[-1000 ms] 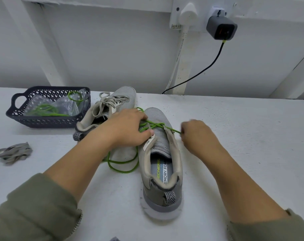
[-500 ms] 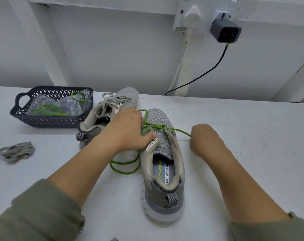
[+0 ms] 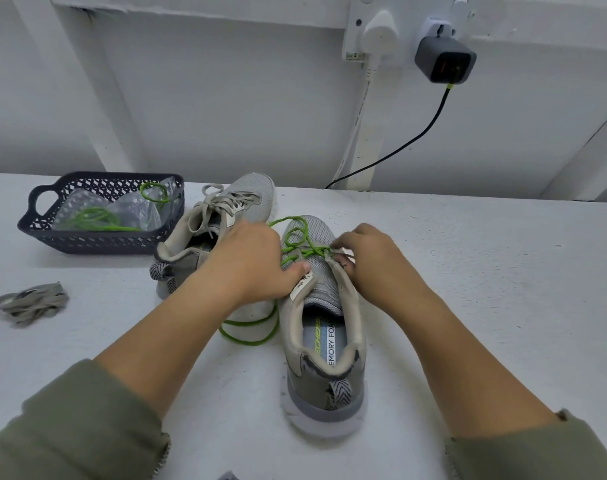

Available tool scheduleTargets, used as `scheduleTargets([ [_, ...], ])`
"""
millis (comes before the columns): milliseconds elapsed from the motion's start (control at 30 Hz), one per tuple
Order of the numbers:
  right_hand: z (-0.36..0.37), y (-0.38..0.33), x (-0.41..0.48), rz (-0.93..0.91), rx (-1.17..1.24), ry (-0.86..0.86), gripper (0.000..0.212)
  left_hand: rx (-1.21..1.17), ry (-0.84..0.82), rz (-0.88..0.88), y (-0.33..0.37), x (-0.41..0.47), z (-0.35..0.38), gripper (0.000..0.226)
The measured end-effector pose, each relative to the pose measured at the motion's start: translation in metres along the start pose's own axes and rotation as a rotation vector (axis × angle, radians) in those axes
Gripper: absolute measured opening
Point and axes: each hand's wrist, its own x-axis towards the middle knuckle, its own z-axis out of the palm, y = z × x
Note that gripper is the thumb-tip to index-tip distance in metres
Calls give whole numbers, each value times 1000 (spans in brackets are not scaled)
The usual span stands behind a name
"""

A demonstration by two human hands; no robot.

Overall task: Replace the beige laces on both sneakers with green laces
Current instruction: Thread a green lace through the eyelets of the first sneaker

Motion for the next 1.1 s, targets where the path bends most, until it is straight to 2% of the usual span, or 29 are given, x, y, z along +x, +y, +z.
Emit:
scheduleTargets([
  [67,2,3,1,55,-78,-66,15,-1,15,11,0,0,0,61],
  [100,1,7,1,159,-155,-107,10,3,26,18,0,0,1,61],
  [167,-2,10,-6,386,-274,-192,15,14,45,30,0,0,2,60],
  [200,-5,8,-8,405,-267,-188,11,14,51,34,0,0,2,60],
  [233,-5,7,-8,333,-220,-117,9,10,57,38,-1,0,2,60],
  [267,-3,5,-7,216,-179,-44,22,3,58,40,-2,0,3,60],
  [333,0,0,-5,33,-73,-13,31,-5,57,41,-3,-1,3,62],
  [400,2,2,-2,64,-71,-38,19,-9,53,42,-4,0,3,66],
  [500,-1,9,-6,409,-224,-143,15,-19,57,41,-2,0,5,64],
  [533,-3,8,-8,412,-242,-150,12,-23,61,42,-2,0,5,62],
  [633,2,1,-2,94,-95,-19,32,-23,76,41,-2,0,5,62],
  [700,3,0,1,16,-14,-35,25,-25,80,41,-2,-1,5,60],
  [733,3,4,2,77,-37,-43,20,-30,83,40,-2,-1,5,59],
  [833,-3,17,-1,458,-193,-109,14,-33,89,39,-2,-2,6,59],
  [867,-6,18,-3,506,-219,-126,12,-37,87,37,-2,-2,6,59],
  [900,-8,17,-4,470,-208,-117,12,-40,87,35,-2,-2,7,58],
  [967,-5,13,0,232,-71,-61,35,-32,85,36,-2,-1,7,59],
  [1000,-3,11,1,106,6,-54,38,-28,82,36,-2,0,6,59],
  [1033,0,10,3,15,37,-53,33,-23,79,34,-2,0,6,58],
  [1100,5,15,5,54,-15,-33,19,-14,75,34,-2,0,6,58],
])
